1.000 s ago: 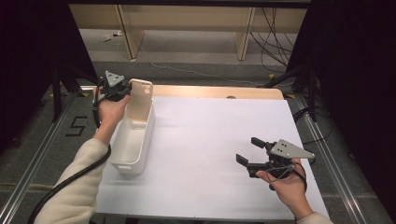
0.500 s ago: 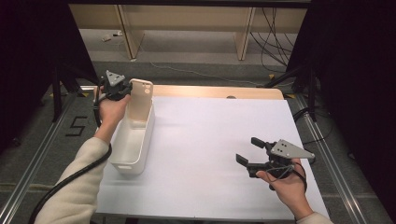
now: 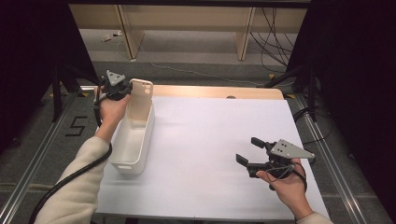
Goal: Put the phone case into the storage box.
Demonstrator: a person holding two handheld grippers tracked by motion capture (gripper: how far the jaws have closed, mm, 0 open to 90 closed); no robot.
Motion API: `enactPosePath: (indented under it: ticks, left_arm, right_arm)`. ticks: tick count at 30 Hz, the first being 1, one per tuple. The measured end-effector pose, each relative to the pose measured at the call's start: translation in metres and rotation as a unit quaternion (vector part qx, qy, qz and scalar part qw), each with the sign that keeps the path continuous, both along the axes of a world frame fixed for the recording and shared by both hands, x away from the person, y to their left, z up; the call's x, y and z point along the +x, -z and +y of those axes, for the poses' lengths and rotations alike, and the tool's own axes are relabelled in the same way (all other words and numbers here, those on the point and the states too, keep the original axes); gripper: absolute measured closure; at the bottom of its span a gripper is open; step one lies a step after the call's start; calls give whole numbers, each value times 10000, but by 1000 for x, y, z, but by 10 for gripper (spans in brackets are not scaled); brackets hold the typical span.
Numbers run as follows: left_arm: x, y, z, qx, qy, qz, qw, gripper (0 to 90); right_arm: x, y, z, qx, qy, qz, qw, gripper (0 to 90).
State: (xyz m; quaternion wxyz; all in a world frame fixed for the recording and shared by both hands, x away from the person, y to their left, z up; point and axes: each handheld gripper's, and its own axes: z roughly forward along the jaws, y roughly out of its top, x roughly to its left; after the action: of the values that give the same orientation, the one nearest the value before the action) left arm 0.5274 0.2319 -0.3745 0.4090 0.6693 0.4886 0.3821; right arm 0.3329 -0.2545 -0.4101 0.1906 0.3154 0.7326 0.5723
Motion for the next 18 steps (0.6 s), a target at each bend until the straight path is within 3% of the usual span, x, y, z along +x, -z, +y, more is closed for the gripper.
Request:
enactPosePath:
  ticks: [18]
  left_arm:
    - [4, 1, -1, 17, -19, 53, 10000, 863]
  right_arm:
    - [0, 0, 0, -12, -6, -30, 10000, 164]
